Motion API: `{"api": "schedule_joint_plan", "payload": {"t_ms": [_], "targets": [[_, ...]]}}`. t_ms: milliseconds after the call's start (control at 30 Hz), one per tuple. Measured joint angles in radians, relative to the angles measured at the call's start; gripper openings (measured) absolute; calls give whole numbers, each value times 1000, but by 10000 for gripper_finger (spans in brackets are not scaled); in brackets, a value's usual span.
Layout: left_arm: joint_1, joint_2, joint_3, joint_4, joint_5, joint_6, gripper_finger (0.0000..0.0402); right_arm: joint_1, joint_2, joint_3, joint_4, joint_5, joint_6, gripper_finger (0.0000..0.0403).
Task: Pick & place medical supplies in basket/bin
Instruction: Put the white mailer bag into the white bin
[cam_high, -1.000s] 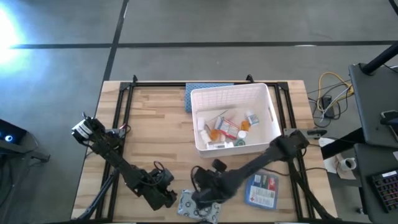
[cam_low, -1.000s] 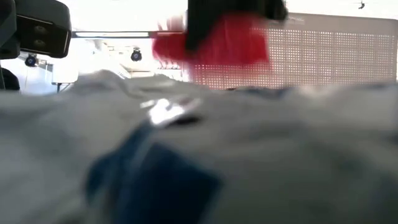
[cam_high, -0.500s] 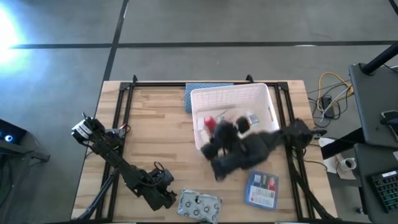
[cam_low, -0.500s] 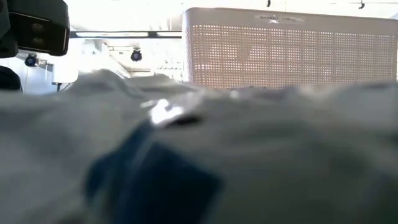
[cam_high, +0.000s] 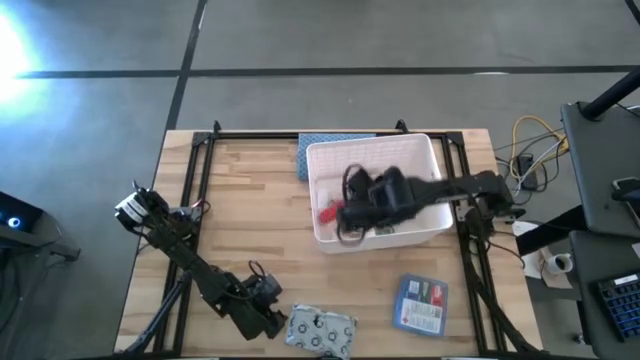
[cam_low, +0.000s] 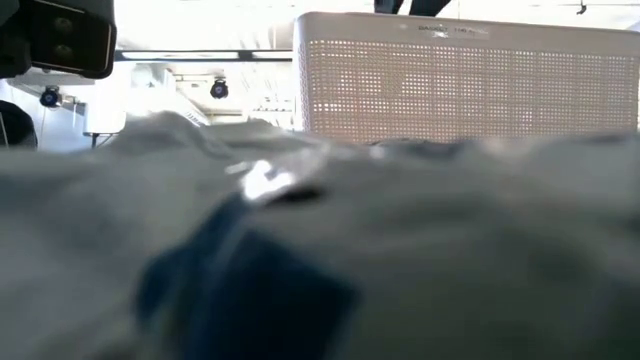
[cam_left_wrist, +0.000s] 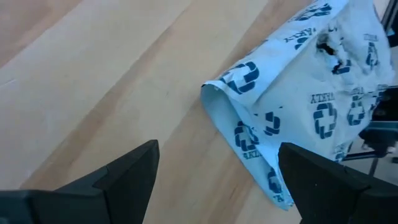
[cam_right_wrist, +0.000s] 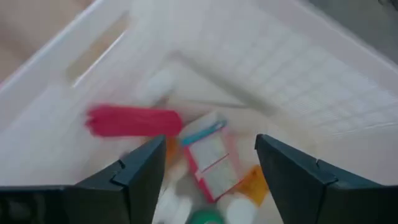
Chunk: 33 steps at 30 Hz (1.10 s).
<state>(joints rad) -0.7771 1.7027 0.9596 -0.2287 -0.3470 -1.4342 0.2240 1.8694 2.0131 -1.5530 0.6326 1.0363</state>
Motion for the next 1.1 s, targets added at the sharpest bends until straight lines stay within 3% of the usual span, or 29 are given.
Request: {"api": "schedule_joint_plan", "payload": {"t_ms": [167, 333, 400, 533, 700, 867, 1100], "targets": [[-4, 0, 0, 33, 6, 0, 308, 197, 4, -68, 72, -42, 52, 249], [-3, 0, 0, 107, 42, 16, 308, 374, 3, -161, 198, -243, 310, 245], [-3, 0, 0, 149, 64, 37, 308, 432, 3, -217, 308, -298, 415, 243], [-3, 0, 0, 198, 132, 46, 308, 513, 6, -346, 594, -301, 558, 242], [-15, 1, 0, 198, 216, 6, 308, 517, 53, -490, 903, -290, 637, 242], [-44, 24, 0, 195, 223, -117, 308, 476, 121, -529, 928, -258, 645, 245], [-81, 78, 0, 267, 223, -268, 308, 391, 142, -536, 969, -237, 536, 240]]}}
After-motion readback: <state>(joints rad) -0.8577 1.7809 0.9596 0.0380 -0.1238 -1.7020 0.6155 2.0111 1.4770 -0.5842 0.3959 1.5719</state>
